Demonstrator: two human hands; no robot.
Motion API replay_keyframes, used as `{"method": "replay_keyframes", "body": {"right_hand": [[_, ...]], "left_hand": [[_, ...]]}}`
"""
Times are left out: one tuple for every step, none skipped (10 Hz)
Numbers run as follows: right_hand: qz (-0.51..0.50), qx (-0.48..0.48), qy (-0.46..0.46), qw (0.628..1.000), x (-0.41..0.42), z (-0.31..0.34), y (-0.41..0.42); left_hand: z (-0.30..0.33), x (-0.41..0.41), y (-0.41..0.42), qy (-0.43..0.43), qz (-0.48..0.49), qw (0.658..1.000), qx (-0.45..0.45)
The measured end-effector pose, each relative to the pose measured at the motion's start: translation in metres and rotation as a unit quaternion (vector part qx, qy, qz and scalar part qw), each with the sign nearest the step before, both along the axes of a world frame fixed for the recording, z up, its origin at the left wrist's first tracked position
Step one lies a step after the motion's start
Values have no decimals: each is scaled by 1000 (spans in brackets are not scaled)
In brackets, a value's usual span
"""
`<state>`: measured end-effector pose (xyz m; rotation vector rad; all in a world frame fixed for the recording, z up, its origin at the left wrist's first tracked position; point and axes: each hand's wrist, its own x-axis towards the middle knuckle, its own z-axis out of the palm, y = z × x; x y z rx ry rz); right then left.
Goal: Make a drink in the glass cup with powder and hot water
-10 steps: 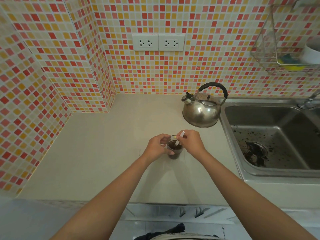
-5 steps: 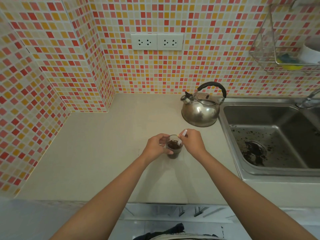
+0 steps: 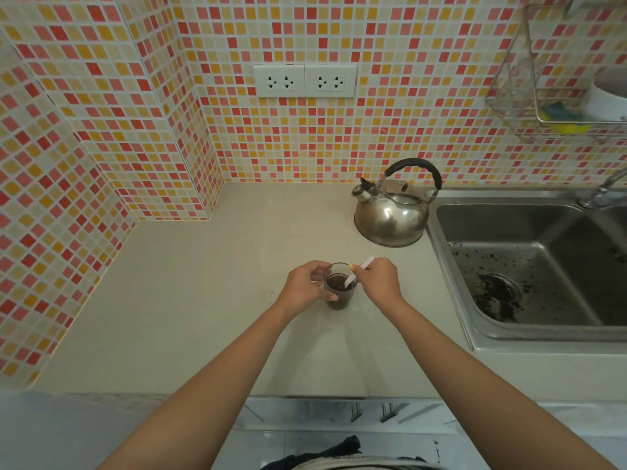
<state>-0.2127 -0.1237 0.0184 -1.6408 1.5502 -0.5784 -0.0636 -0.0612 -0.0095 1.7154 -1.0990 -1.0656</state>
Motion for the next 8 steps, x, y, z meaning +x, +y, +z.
{"method": "replay_keyframes", "body": {"right_hand": [[5, -1, 0, 1000, 0, 0, -1], [6, -5, -2, 1000, 0, 1, -1], [3, 0, -9, 1000, 0, 3, 0], [4, 5, -8, 1000, 0, 3, 0], [3, 7, -12, 1000, 0, 4, 1], [4, 21, -13, 1000, -1, 4, -1], [24, 21, -18, 999, -1, 8, 4], [-27, 22, -32, 999, -9, 11, 6]], "left_hand": [[0, 0, 1, 3, -2, 1000, 1], [2, -1, 1, 6, -2, 1000, 1], [2, -1, 2, 9, -1, 1000, 0], [4, -2, 3, 10, 1, 1000, 7], [5, -2, 3, 9, 1, 1000, 4], [6, -2, 3, 5, -7, 1000, 4], [4, 0, 3, -6, -16, 1000, 7], [4, 2, 6, -20, -39, 999, 33]]}}
